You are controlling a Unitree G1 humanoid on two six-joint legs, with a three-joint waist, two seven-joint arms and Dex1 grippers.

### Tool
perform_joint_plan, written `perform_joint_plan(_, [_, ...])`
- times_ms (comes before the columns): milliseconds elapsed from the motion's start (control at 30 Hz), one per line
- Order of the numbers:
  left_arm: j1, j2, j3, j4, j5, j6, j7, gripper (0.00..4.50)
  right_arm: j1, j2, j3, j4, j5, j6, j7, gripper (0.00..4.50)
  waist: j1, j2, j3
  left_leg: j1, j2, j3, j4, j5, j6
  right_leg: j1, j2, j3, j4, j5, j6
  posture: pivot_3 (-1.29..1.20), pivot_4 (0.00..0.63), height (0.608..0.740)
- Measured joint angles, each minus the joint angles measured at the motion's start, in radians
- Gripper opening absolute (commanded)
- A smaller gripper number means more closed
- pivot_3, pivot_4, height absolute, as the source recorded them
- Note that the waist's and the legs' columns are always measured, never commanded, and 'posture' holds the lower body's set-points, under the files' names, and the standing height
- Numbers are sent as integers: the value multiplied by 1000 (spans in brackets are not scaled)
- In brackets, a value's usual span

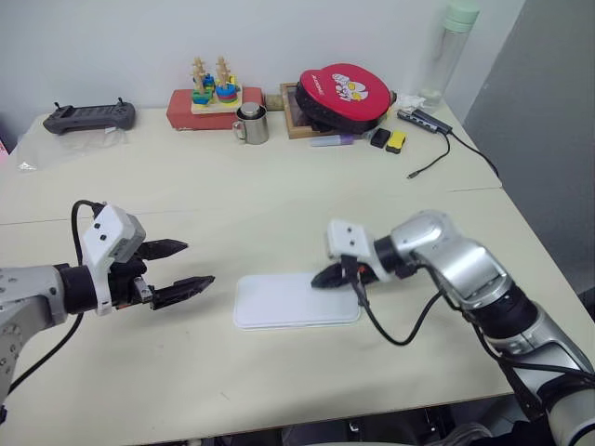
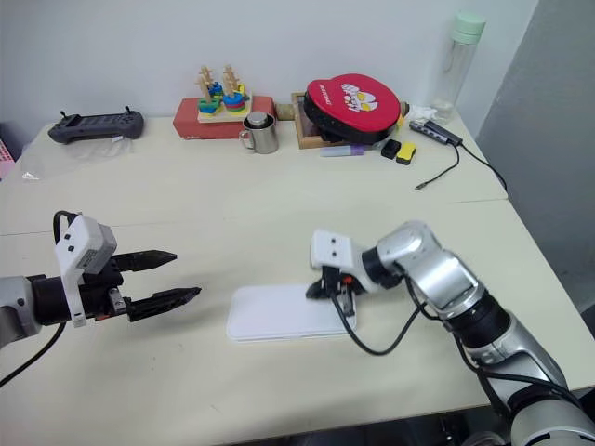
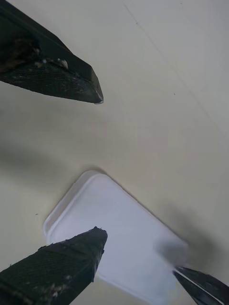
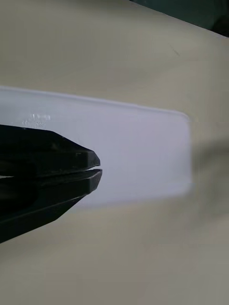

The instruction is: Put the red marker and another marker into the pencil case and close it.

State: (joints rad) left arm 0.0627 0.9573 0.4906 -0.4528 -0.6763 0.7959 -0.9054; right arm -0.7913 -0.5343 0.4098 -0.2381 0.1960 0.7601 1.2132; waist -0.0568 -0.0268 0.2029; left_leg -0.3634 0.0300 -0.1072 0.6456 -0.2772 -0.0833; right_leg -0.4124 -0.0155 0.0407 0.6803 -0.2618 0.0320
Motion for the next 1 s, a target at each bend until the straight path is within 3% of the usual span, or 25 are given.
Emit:
perform_joint_plan(133, [25, -38, 9, -25, 1, 3, 56, 4500, 1, -18, -39, -6, 29, 23, -26, 41, 0, 0, 0, 0, 0, 0, -1, 0, 0, 0, 0, 0, -1, 0, 0, 0, 150, 740])
perform_joint_plan(200, [56, -202, 46, -111, 9, 3, 212, 4500, 59, -3, -145, -17, 38, 74, -142, 41, 4, 0, 0, -1, -2, 2, 0, 0, 0, 1, -3, 1, -1, 0, 1, 0, 150, 740])
perform_joint_plan(300, [84, -282, 47, -133, 10, 10, 304, 4500, 88, 14, -241, -13, 52, 143, -236, 41, 7, -3, -1, -1, -1, 1, 0, 0, 0, 0, -3, 0, -1, 0, 1, 0, 150, 740])
perform_joint_plan(400, [142, -437, 80, -220, 4, 11, 459, 4500, 206, 121, -399, -59, 71, 238, -421, 41, 8, -4, -2, 0, -1, 1, 0, 0, 0, 2, -2, 0, -1, 0, 1, 0, 150, 740])
perform_joint_plan(600, [260, -639, 72, -234, 54, -25, 638, 4500, 464, 198, -439, -70, 14, 137, -639, 41, 13, -4, -3, 0, -2, 2, 0, 0, 0, 2, -2, 2, -2, -1, 1, 0, 150, 740])
perform_joint_plan(700, [268, -661, 65, -227, 98, -72, 679, 4500, 494, 286, -468, -71, 1, 36, -741, 41, 10, -3, -3, 2, -1, 2, 1, 0, -1, 2, -1, 2, 0, -1, 4, 0, 150, 740])
perform_joint_plan(1000, [316, -678, 67, -160, 169, -156, 718, 4500, 619, 267, -476, -40, -23, -171, -790, 41, 8, -5, -4, 4, -1, 3, 1, 1, -2, 6, -1, 3, -3, -1, 3, 0, 150, 740])
